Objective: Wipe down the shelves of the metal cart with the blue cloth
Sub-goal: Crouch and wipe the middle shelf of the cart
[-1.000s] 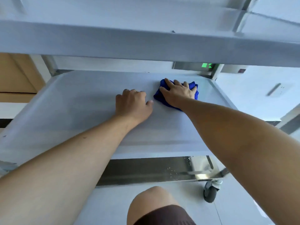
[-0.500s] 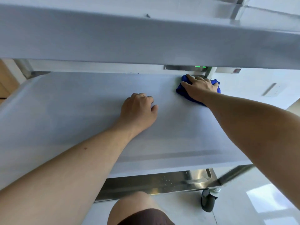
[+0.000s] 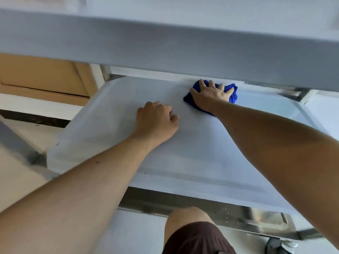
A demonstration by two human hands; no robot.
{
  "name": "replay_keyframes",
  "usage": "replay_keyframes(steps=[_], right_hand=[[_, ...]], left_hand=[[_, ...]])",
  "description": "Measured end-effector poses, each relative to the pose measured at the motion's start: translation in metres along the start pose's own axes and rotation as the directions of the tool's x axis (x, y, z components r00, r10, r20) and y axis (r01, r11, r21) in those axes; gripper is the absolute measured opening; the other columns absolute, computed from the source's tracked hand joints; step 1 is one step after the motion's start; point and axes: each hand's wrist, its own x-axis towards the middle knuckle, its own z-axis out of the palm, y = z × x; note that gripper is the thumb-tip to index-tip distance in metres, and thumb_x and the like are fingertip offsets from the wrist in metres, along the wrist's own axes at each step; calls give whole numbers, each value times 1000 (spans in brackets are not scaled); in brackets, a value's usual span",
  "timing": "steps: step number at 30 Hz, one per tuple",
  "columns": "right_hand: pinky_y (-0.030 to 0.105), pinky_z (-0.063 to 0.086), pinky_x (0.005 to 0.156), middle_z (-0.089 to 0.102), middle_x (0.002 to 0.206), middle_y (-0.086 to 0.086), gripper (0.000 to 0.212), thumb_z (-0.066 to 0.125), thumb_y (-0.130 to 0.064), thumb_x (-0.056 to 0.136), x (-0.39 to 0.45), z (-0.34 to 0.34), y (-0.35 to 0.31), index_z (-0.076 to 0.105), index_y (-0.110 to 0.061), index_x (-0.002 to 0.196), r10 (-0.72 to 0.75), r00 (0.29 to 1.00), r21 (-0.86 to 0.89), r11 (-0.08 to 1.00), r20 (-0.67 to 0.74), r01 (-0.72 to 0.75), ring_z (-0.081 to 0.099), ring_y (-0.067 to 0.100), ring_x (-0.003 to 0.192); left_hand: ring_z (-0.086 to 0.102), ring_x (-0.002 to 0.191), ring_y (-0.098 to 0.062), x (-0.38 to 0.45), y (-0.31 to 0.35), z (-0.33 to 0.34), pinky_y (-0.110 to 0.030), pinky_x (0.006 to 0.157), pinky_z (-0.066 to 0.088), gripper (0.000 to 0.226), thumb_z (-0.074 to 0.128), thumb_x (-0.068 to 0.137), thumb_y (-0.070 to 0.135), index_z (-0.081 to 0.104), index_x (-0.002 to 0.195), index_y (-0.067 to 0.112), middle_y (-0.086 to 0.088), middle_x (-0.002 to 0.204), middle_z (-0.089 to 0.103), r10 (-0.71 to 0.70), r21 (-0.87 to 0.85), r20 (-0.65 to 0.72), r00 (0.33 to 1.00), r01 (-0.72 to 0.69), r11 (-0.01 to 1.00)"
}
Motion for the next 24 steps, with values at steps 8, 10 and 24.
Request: replay_keyframes(steps=[8,10,24], right_hand=[[75,0,109,32,161,4,66,13,-64,94,-76,29,-242,26,-38,154,-495,869,21,869,20,495,19,43,146],[75,0,108,33,160,3,64,14,-62,95,-95,32,-275,32,-39,151,-567,823,42,823,10,567,20,45,146],[74,4,112,28,162,-1,70,9,-73,92,-176,26,-244,15,-44,155,-482,876,8,876,20,482,18,42,146]], left_hand=[[55,96,-28,-70,-111,-61,-38,78,46,27,47,93,41,67,94,22,-2,92,63,-176,143,-82,981,187,972],[55,95,-30,-92,-136,-78,-36,77,44,25,51,92,34,69,95,18,-5,93,64,-190,158,-137,972,211,965],[62,106,-24,-197,-155,-92,-40,94,54,27,75,83,21,73,108,12,-5,108,72,23,-42,-304,952,-38,998]])
